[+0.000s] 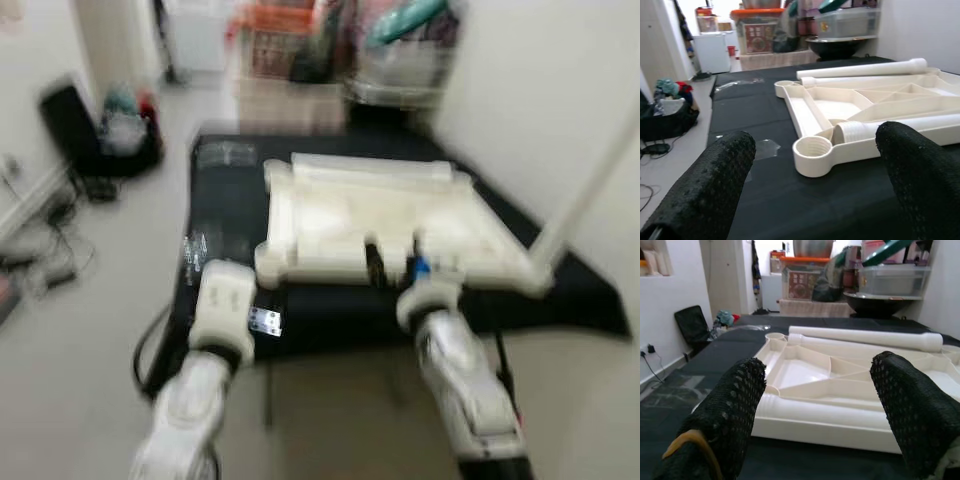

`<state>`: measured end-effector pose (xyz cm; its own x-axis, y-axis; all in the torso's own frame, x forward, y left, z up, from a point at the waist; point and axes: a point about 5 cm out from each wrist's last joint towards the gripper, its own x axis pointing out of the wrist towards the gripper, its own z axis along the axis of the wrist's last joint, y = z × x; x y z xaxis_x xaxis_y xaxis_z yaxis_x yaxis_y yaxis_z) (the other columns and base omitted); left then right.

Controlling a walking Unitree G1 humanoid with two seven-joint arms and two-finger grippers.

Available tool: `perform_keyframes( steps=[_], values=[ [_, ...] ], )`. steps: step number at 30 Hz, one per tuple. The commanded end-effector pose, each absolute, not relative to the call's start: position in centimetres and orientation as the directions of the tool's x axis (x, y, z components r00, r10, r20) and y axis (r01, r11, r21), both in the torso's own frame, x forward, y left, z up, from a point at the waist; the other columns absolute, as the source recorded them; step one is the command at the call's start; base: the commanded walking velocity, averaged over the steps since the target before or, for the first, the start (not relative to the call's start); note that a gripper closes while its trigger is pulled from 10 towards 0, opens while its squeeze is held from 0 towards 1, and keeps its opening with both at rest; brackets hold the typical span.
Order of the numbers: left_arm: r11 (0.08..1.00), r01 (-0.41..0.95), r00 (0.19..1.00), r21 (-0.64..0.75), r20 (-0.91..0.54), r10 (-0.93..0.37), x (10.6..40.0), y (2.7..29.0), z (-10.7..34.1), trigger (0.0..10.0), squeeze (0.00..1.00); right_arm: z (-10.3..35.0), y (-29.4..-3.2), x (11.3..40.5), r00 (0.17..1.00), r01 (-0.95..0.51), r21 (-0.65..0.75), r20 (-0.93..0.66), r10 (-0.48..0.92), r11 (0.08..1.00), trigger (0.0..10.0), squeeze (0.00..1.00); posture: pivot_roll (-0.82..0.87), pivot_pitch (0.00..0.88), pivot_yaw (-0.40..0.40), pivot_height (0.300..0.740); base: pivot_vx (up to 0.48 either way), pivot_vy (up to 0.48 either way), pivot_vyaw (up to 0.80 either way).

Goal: Building children table

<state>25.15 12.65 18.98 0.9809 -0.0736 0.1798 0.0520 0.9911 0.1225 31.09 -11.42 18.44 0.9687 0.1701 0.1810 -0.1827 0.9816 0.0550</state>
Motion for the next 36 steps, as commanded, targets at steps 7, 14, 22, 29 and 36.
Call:
perform_keyframes(
  steps=[7,14,22,29,36],
  values=[
    [0.992,0.047,0.981,0.121,0.183,-0.068,25.24,12.53,19.29,10.0,0.00,18.43,-11.68,31.13,0.971,-0.179,0.051,0.170,0.168,0.983,10.0,0.00,0.07,0.056,-0.116,0.740,0.149,0.000,0.00],
    [0.991,0.043,0.980,0.125,0.188,-0.066,25.28,12.54,19.48,10.0,0.00,18.59,-11.61,31.23,0.970,-0.181,0.053,0.173,0.170,0.982,10.0,0.00,0.07,0.045,-0.114,0.740,0.271,0.000,0.00],
    [0.991,0.036,0.980,0.131,0.189,-0.061,25.33,12.82,19.54,10.0,0.00,18.62,-11.64,31.27,0.970,-0.182,0.051,0.176,0.171,0.982,10.0,0.00,0.07,0.042,-0.114,0.740,0.287,0.000,0.00],
    [0.991,0.036,0.979,0.126,0.193,-0.060,25.41,12.76,19.61,10.0,0.00,18.65,-11.63,31.35,0.969,-0.182,0.055,0.177,0.170,0.982,10.0,0.00,0.07,0.033,-0.116,0.740,0.296,0.000,0.00],
    [0.991,0.047,0.981,0.125,0.183,-0.070,25.32,12.56,19.34,10.0,0.00,18.67,-11.60,31.37,0.969,-0.185,0.051,0.177,0.174,0.981,10.0,0.00,0.07,0.033,-0.115,0.740,0.300,0.000,0.00]
  ],
)
